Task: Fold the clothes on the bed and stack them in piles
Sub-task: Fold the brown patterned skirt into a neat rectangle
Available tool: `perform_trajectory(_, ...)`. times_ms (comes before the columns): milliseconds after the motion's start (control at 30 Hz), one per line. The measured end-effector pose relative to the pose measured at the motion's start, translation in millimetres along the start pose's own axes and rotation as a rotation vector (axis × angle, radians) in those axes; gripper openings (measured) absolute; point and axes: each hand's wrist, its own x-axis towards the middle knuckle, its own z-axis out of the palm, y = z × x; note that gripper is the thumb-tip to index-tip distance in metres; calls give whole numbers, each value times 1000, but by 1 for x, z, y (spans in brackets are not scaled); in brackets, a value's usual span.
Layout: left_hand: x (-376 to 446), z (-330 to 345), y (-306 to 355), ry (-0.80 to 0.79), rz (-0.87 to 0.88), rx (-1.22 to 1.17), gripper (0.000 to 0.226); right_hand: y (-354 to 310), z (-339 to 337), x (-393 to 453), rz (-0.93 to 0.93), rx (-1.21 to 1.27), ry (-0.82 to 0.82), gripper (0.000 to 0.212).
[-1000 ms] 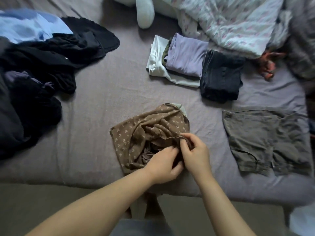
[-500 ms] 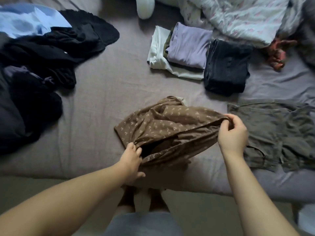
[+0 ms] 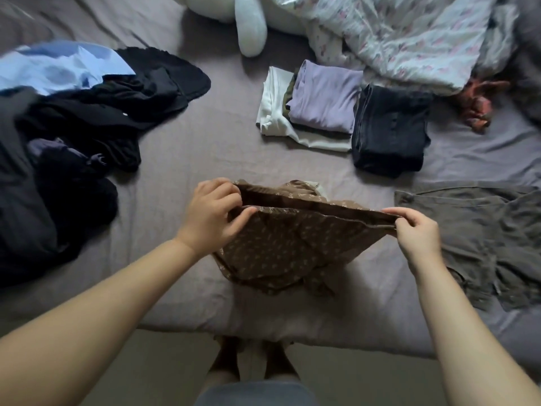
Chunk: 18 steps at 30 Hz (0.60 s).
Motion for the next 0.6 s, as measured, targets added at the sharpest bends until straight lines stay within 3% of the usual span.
perform_trajectory(133,7,-10,-14,83,-82,-63,28,-12,-3,1,-50,165,-196,21)
perform_trajectory(167,9,-11,-18,69,-123,-122,25,-14,-6,1,-121,93,-286,20)
perform_trajectory(233,11,-14,-19,32,-248,-251,17,-13,-8,6,-315,-278,-391,36)
perform_trajectory(300,13,-14,-14,30,-459,-368,10,-13,-3,11,-473,-502,-333,31)
perform_trajectory(367,13,-11,-16,38,-656,-474,10,-16,-1,12,-494,-442,-259,24)
perform_trajectory(433,11,-6,-26,-11,-772,-620,11,-21,-2,11,-379,-172,-295,20)
perform_trajectory(533,10,-4,-37,-172,-895,-745,17,-26,2,12,-95,237,-492,26)
perform_trajectory(600,8,-5,-39,-353,-941,-771,17,-24,7,10,45,280,-568,24)
